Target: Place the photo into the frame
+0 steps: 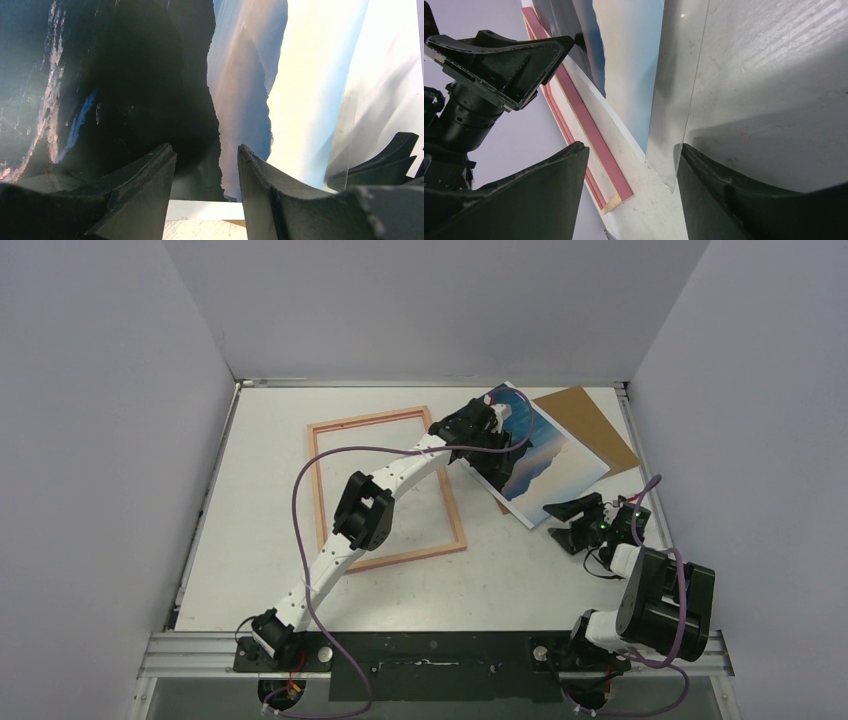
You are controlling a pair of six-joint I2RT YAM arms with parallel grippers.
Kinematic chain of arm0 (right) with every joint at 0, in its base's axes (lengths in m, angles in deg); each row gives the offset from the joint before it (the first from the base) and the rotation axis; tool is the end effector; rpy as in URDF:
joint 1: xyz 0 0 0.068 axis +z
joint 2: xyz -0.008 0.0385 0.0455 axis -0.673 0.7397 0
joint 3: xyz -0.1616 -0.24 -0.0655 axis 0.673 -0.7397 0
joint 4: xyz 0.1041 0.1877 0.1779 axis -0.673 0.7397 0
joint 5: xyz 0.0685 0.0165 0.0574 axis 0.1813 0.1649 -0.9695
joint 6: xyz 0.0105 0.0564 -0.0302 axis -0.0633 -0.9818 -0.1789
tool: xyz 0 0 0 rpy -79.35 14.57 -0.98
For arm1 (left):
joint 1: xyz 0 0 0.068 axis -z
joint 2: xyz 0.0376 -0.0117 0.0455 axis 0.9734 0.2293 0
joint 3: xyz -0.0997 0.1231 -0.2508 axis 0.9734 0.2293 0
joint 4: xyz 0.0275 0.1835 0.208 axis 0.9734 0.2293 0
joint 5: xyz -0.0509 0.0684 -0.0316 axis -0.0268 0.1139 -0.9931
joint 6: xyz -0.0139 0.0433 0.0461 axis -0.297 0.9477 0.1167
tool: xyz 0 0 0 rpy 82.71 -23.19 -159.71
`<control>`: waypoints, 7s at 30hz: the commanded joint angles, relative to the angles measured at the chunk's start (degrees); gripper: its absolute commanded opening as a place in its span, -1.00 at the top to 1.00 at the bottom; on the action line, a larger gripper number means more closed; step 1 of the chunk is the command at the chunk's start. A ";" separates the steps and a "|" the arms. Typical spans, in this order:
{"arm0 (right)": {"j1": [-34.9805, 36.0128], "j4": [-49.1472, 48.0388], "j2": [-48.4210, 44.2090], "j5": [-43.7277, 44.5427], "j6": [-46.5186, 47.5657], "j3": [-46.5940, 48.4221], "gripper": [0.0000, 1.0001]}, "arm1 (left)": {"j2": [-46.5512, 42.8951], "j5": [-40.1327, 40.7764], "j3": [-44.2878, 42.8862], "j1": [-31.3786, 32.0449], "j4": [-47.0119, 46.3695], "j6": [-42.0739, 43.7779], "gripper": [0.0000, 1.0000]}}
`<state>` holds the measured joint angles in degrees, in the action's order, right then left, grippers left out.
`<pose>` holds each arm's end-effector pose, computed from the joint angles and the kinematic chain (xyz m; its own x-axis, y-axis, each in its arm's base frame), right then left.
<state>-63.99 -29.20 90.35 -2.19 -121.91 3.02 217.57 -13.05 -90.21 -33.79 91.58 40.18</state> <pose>0.2198 -0.0487 0.1241 -0.5356 0.8444 0.0145 0.4188 0.2507 0.8728 0.4594 -0.4479 0.1486 -0.8219 0.1934 -0.5358 0.4918 0.7157 -0.4960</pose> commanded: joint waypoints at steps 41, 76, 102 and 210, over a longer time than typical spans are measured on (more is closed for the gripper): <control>1.04 23.89 -16.97 4.04 -3.29 7.47 0.50 | 0.12 -5.66 1.50 -4.81 4.53 -1.29 -0.15; 1.21 68.07 -20.95 19.59 -1.38 35.01 1.00 | -21.54 0.44 5.20 -5.87 10.40 10.47 -0.53; 1.13 100.70 -29.32 29.30 1.24 67.06 1.00 | -48.64 -3.49 25.79 0.21 -2.08 24.20 -0.50; 2.44 32.45 -22.49 4.16 -18.42 79.46 -0.89 | -82.60 5.36 47.48 1.33 -29.61 21.23 1.00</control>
<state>-62.07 13.67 67.16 3.09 -142.70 85.92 136.09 -12.11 -38.65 -30.68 57.92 61.34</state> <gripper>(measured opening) 0.943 0.009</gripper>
